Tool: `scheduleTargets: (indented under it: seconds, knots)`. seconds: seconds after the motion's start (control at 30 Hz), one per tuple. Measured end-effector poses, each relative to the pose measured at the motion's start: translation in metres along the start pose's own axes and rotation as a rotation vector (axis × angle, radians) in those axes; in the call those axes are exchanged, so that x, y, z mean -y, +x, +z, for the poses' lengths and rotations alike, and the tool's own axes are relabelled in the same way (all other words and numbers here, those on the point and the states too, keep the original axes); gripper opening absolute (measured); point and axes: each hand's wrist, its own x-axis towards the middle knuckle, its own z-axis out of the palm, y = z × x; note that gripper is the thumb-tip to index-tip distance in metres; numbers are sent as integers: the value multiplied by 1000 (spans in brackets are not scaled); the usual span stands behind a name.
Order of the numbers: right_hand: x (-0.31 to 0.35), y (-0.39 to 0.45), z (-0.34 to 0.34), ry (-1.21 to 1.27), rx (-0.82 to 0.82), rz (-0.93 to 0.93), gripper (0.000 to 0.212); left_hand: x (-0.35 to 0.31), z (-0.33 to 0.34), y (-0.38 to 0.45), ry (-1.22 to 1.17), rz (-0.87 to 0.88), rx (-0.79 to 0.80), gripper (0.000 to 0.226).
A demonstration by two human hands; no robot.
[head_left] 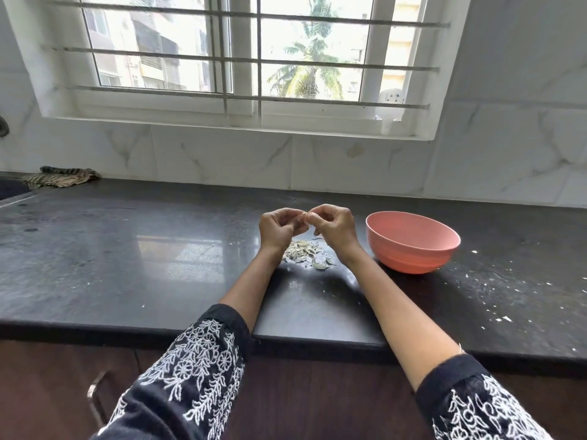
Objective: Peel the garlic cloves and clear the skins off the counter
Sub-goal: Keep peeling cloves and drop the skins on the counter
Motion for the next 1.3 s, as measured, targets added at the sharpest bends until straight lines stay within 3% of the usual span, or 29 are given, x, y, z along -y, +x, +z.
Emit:
scheduleTargets:
  seconds: [0.2, 0.57, 0.73, 0.93, 1.1, 1.3]
  knots:
    - [-1, 1, 0, -15, -9, 13, 6, -5, -1, 0, -172, -60, -57, 10]
    - [-1, 1, 2, -49, -49, 7, 5, -6, 0, -1, -236, -65, -96, 15]
    - [-4, 4, -4, -104, -100, -5, 6, -7, -4, 3, -314, -82, -226, 18]
    - [-8, 5, 5, -286, -15, -71, 15, -10, 0, -2, -305, -116, -136, 12]
    - [-5, 4, 4, -224, -50, -62, 32, -10, -1, -1, -288, -118, -128, 8]
    - [-2, 4, 0, -272, -84, -132, 11, -10, 0, -2, -260, -130, -79, 8]
